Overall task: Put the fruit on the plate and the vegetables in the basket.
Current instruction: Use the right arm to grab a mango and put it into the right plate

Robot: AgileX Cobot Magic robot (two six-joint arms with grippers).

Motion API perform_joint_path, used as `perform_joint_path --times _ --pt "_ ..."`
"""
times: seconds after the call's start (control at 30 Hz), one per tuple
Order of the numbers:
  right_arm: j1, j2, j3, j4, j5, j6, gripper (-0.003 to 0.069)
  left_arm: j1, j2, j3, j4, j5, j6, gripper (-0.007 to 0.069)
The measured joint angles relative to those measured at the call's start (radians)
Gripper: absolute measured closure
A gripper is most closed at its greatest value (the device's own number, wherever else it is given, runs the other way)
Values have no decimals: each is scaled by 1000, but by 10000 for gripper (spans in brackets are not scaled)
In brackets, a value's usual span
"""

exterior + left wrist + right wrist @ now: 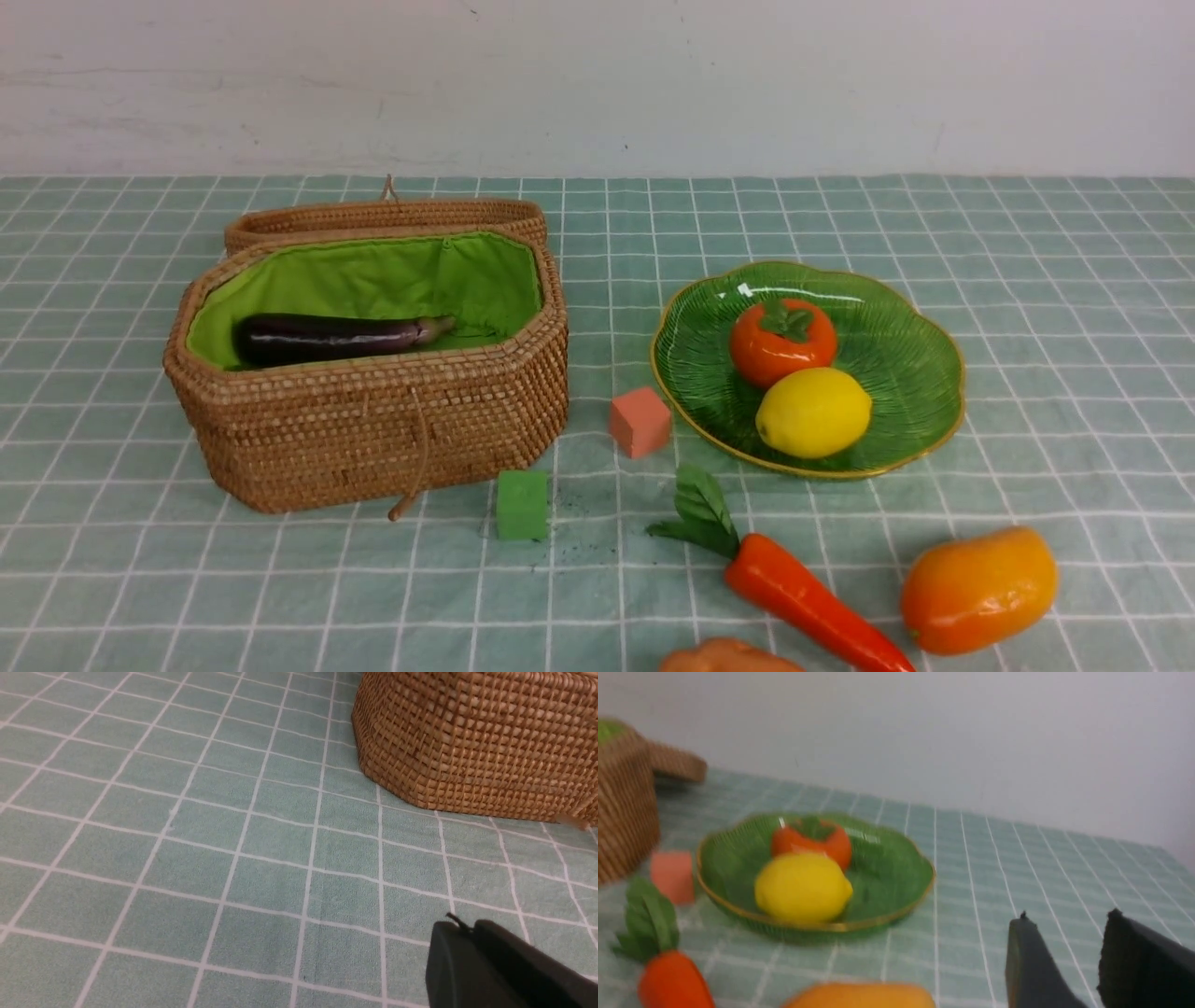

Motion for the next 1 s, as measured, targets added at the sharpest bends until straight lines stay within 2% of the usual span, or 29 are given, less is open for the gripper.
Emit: perform_joint_path --times 0.1,0.13,0.23,0.33,0.43,0.6,0.63,0.7,0.87,1.0 --pt "0 0 0 26 -129 66 418 0 0 0 0 0 0 581" --pt "0 0 0 52 -238 123 418 0 0 0 0 0 0 577" --pt "0 0 -1 105 -359 218 418 0 0 0 0 0 0 574" --pt "0 0 -46 191 -369 335 418 0 0 0 0 0 0 568" --pt "0 14 -165 252 -250 379 418 0 0 0 0 0 0 566" --pt "0 150 -413 242 19 379 418 0 0 0 0 0 0 564" --pt "0 242 -523 231 174 379 418 0 0 0 0 0 -1 564" --pt "0 341 -611 217 355 379 418 0 0 0 0 0 -1 564" --pt "0 563 -678 160 741 379 418 0 0 0 0 0 -1 554" --pt "0 699 -666 146 820 387 418 0 0 0 0 0 -1 552"
